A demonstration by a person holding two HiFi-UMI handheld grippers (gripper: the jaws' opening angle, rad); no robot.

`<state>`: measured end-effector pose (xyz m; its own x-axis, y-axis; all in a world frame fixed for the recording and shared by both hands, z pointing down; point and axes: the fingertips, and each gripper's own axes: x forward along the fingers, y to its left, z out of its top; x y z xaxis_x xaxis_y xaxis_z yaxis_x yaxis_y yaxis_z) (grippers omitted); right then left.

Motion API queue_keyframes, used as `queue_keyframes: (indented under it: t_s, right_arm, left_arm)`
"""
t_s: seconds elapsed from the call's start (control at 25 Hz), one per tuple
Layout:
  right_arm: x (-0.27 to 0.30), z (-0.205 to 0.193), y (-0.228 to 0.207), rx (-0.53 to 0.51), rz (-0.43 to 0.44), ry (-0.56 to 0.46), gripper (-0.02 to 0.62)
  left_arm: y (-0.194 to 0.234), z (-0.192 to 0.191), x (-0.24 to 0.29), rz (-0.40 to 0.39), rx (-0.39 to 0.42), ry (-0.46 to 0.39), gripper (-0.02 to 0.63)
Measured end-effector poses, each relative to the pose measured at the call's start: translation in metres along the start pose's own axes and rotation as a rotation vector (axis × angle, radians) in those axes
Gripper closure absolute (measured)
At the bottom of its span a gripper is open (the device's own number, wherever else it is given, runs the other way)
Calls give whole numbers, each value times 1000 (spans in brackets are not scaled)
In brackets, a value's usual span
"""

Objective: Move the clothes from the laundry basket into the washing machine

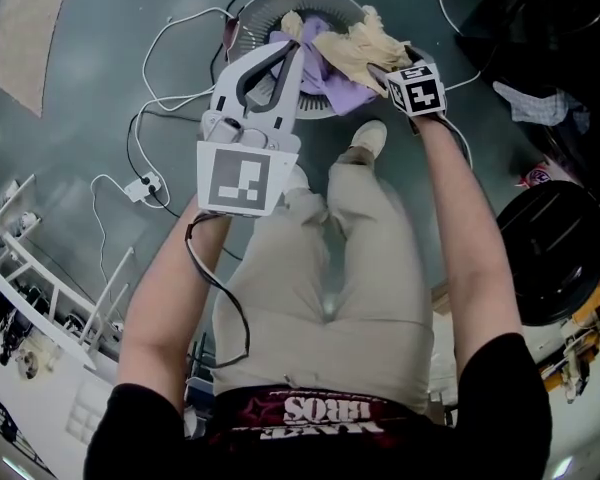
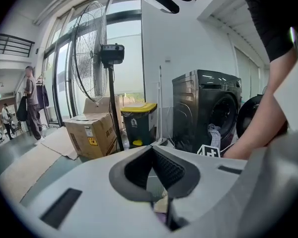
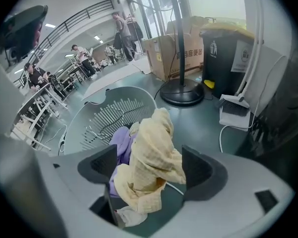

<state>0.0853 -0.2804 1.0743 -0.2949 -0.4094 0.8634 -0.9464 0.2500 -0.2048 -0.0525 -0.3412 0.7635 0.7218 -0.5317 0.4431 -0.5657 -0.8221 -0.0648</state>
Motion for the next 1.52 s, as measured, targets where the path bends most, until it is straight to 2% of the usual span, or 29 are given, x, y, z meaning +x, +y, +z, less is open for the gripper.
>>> queue_keyframes:
  t_s: [0.16, 0.2, 0.24, 0.28, 0.36, 0.48, 0.72, 0.96, 1.52]
  right_arm:
    - [19, -7, 3, 23, 17, 37, 179]
    - [21, -13, 3, 28, 18, 69, 254]
    - [22, -18, 3, 19, 9, 105, 387]
    - [21, -22, 3, -3, -5, 134, 429]
    - [15, -27, 7, -47, -21, 171, 463]
    - [0, -33, 15, -49, -25, 212, 503]
    - [-42, -8, 26, -6, -34, 140, 517]
    - [-95, 19, 50, 74, 12, 75, 521]
    - [-202, 74, 97, 147, 69, -37, 520]
  left_arm:
    - [8, -8, -3, 11, -5, 12, 601]
    - [10, -9, -4, 16, -11, 16, 601]
    - [11, -9, -4, 19, -15, 20, 601]
    - [11, -9, -4, 20, -18, 24, 601]
    - [8, -5, -6, 14, -16, 29, 601]
    - [4, 6, -12, -4, -16, 39, 601]
    - [2, 37, -29, -22, -29, 47, 601]
    - [4, 75, -57, -17, -55, 26, 601]
    - [13, 154, -114, 7, -25, -37, 601]
